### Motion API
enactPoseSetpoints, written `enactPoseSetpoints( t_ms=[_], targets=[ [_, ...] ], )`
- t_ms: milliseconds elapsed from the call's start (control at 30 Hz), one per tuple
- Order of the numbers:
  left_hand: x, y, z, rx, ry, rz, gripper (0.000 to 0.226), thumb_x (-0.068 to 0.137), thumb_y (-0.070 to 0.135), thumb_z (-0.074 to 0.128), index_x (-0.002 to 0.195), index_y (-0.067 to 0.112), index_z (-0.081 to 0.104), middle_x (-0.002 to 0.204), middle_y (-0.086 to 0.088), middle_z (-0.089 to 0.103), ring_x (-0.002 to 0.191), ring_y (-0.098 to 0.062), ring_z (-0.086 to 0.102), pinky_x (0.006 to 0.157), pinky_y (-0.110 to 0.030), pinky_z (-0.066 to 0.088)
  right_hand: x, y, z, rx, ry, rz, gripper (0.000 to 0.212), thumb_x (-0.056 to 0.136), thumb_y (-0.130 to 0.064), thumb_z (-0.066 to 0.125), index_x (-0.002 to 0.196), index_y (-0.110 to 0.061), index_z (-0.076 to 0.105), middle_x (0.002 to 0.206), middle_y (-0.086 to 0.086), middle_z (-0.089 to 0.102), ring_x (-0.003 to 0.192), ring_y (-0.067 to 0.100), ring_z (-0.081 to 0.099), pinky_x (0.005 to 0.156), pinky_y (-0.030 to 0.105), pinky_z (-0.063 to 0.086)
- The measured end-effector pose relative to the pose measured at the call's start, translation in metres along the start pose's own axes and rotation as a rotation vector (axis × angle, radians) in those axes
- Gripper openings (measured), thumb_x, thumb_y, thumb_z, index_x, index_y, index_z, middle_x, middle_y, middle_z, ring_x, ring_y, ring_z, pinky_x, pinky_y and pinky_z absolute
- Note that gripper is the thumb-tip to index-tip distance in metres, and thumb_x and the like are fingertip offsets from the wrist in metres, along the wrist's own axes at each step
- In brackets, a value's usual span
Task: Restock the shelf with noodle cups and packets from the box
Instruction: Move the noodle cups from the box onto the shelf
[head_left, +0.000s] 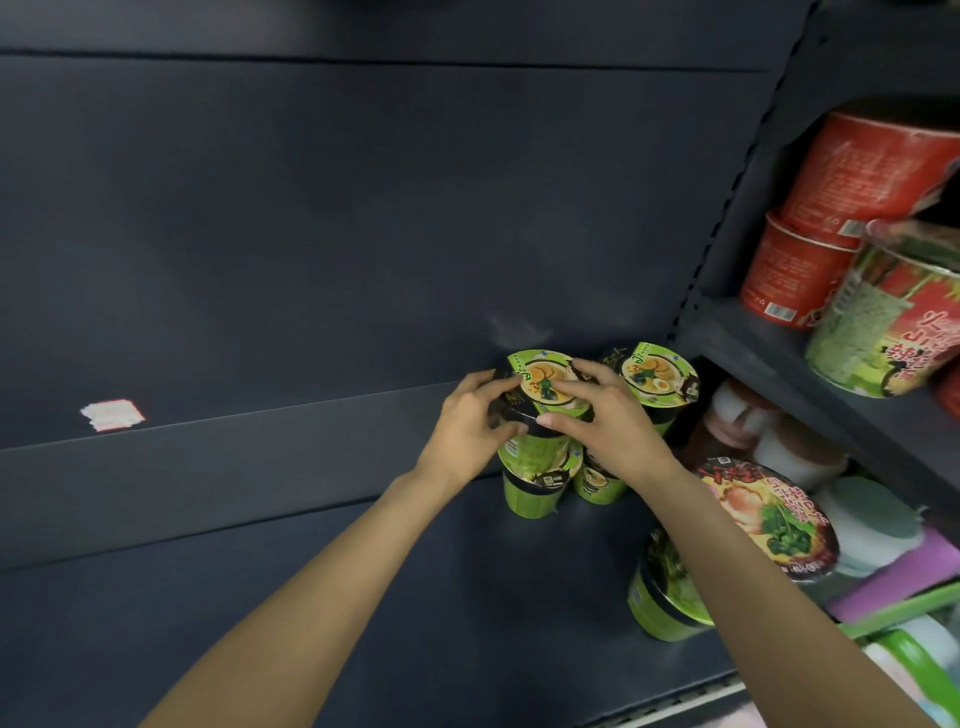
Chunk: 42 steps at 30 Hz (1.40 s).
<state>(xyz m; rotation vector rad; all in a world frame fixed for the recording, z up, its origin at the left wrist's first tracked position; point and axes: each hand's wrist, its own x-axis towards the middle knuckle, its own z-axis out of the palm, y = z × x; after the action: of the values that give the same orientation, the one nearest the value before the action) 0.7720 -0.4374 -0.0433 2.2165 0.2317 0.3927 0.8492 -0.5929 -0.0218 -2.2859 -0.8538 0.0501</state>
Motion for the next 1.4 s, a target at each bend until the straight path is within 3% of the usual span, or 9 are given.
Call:
enactPoseSetpoints(
  t_ms=[100,233,300,433,567,767,900,1067,1400],
  targets=[
    [-0.001,0.005,0.002,0.031,0.03,0.001,0.052,0.084,0.012,0.069,0.133,0.013,0.052,0.139,-0.008,0.04,0.118,-0.01,0.044,0.091,-0.002,0.033,0.001,0.002,-0.004,-0.072,-0.039,-0.057,0.049,0.086,-0.03,0.065,0.131,-0.014,0.055,0.14,0.0,0.04,0.133,0.017,0.03,0.105,0.022,0.023],
    [-0.002,0.016,0.004,0.082,0.052,-0.007,0.048,0.086,0.019,0.067,0.132,0.016,0.053,0.141,-0.009,0.041,0.123,-0.016,0.045,0.098,-0.012,0.033,0.0,0.003,-0.006,-0.091,-0.095,-0.059,0.044,0.092,-0.025,0.057,0.135,-0.016,0.05,0.141,-0.002,0.041,0.134,0.017,0.031,0.108,0.027,0.024],
    [-0.003,0.021,0.004,0.138,0.039,-0.019,0.048,0.086,0.021,0.066,0.133,0.017,0.053,0.141,-0.009,0.041,0.129,-0.021,0.042,0.106,-0.025,0.035,0.0,0.001,-0.007,-0.109,-0.11,-0.053,0.044,0.093,-0.025,0.056,0.136,-0.016,0.05,0.142,-0.002,0.041,0.134,0.017,0.032,0.109,0.028,0.024],
    [-0.012,0.036,-0.007,0.396,0.024,-0.026,0.045,0.091,0.027,0.059,0.135,0.024,0.049,0.143,-0.001,0.036,0.129,-0.02,0.041,0.101,-0.036,0.041,-0.007,-0.008,-0.011,-0.111,-0.06,-0.07,0.041,0.092,-0.027,0.057,0.131,-0.014,0.054,0.133,0.0,0.048,0.127,0.018,0.041,0.105,0.028,0.031],
    [-0.037,0.051,-0.027,0.582,0.141,0.058,0.039,0.095,0.029,0.049,0.133,0.024,0.049,0.128,-0.001,0.05,0.118,-0.021,0.049,0.09,-0.036,0.045,-0.023,-0.022,-0.02,-0.066,0.068,-0.149,0.035,0.094,-0.026,0.055,0.125,-0.012,0.059,0.122,0.001,0.052,0.117,0.016,0.047,0.099,0.026,0.035],
    [-0.103,0.06,-0.054,0.59,0.38,0.061,0.028,0.095,0.025,0.05,0.119,0.015,0.06,0.109,-0.004,0.064,0.101,-0.024,0.059,0.085,-0.034,0.044,-0.061,-0.058,-0.002,0.033,0.092,-0.285,0.022,0.093,-0.021,0.054,0.111,-0.014,0.064,0.107,-0.001,0.056,0.099,0.014,0.054,0.085,0.02,0.038],
    [-0.163,0.051,-0.084,0.555,0.537,-0.052,0.021,0.093,0.024,0.052,0.109,0.016,0.064,0.093,-0.002,0.068,0.087,-0.022,0.062,0.077,-0.035,0.047,-0.087,-0.098,0.029,0.095,0.013,-0.377,0.021,0.094,-0.024,0.052,0.109,-0.016,0.065,0.1,-0.005,0.055,0.084,0.007,0.055,0.082,0.024,0.045],
    [-0.252,0.018,-0.131,0.5,0.648,-0.224,0.02,0.093,0.024,0.053,0.108,0.015,0.064,0.095,0.0,0.067,0.089,-0.018,0.06,0.071,-0.033,0.049,-0.127,-0.168,0.084,0.1,-0.141,-0.483,0.023,0.096,-0.027,0.049,0.112,-0.018,0.062,0.101,-0.008,0.053,0.088,0.008,0.056,0.081,0.029,0.049],
    [-0.45,-0.092,-0.274,0.545,0.648,-0.452,0.021,0.09,0.019,0.056,0.108,0.013,0.064,0.101,-0.006,0.066,0.095,-0.025,0.061,0.078,-0.04,0.051,-0.223,-0.343,0.239,0.188,-0.379,-0.532,0.023,0.096,-0.025,0.048,0.113,-0.019,0.063,0.104,-0.003,0.056,0.092,0.009,0.055,0.083,0.029,0.047]
  ],
)
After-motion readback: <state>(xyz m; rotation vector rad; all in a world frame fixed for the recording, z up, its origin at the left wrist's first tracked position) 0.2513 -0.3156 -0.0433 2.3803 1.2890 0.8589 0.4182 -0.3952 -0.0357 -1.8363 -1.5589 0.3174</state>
